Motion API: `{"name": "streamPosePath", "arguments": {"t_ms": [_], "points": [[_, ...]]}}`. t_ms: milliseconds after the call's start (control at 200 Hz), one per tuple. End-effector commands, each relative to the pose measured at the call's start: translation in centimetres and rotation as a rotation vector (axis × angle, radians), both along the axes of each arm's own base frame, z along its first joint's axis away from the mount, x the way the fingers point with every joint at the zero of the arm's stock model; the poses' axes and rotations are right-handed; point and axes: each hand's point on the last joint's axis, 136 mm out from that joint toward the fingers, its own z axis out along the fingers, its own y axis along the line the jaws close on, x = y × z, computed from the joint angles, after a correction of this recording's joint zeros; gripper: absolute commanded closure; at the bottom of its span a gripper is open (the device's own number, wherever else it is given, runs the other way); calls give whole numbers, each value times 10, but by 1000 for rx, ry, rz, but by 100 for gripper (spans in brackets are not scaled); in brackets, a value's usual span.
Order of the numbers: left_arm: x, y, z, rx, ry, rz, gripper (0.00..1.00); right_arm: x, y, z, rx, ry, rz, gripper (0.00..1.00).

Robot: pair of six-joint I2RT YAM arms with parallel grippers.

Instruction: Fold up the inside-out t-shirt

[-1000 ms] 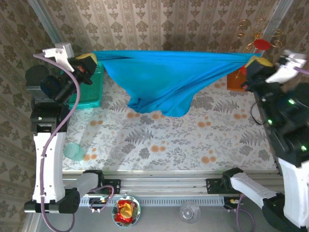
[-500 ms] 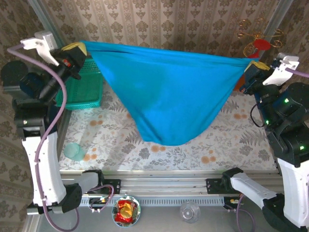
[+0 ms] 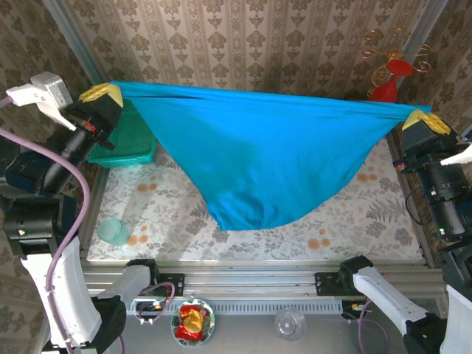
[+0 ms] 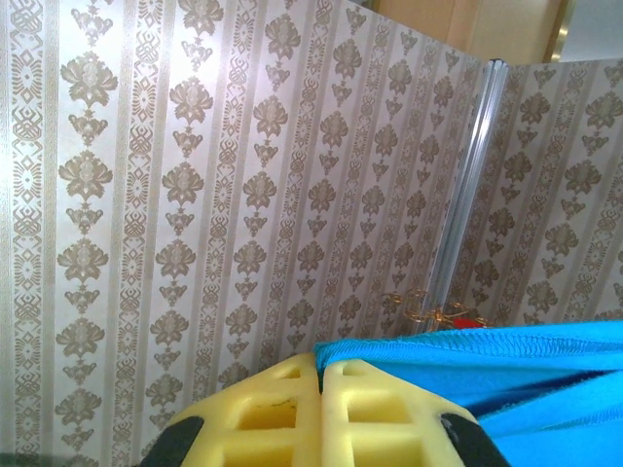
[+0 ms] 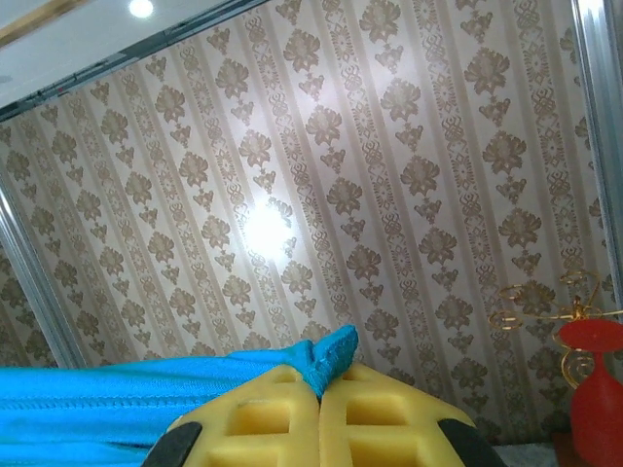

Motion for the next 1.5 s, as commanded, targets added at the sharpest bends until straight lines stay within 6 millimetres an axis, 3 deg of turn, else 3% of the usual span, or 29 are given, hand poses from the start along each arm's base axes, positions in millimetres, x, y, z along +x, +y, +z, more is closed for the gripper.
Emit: {"name": "streamPosePath", "arguments": {"t_ms": [0,155,320,430,545,685,735,765,865,930,945,985,1085,1175,1235,1420,1495], "points": [[40,11,-9,-24,52,61,100,10,-9,12,9,-11,-68,100],[96,7,-45,-33,176,28,100,56,-6,-5,-19,58,-123,100],[167,1,-80,-49,260,-12,100,129,-2,-31,-43,129,-191,100],[210,0,-80,-50,281,-19,100,173,-1,-36,6,150,-187,100],[241,4,-59,-77,251,1,100,204,-7,-16,90,97,-178,100],[255,0,-18,-109,168,-52,100,219,-14,18,150,12,-168,100],[257,2,-6,-121,143,-57,100,212,-16,32,165,-27,-165,100],[254,-1,1,-120,132,-88,100,224,-16,28,169,-15,-168,100],[253,5,11,-152,122,-109,100,218,-21,33,185,-34,-169,100],[250,6,10,-151,132,-118,100,223,-20,22,180,-5,-166,100],[250,6,8,-148,139,-119,100,211,-20,28,181,-22,-159,100],[248,4,1,-134,156,-126,100,207,-19,20,178,-3,-151,100],[242,-1,-33,-92,236,-148,100,202,-12,-24,174,103,-114,100],[229,-2,-82,-53,328,-136,100,196,-4,-87,187,242,-69,100],[217,0,-129,-34,404,-111,100,188,5,-141,195,360,-25,100],[168,12,-324,-25,765,-6,100,141,29,-326,265,707,69,100],[148,10,-389,-41,896,-5,100,120,33,-392,307,838,76,100]]}}
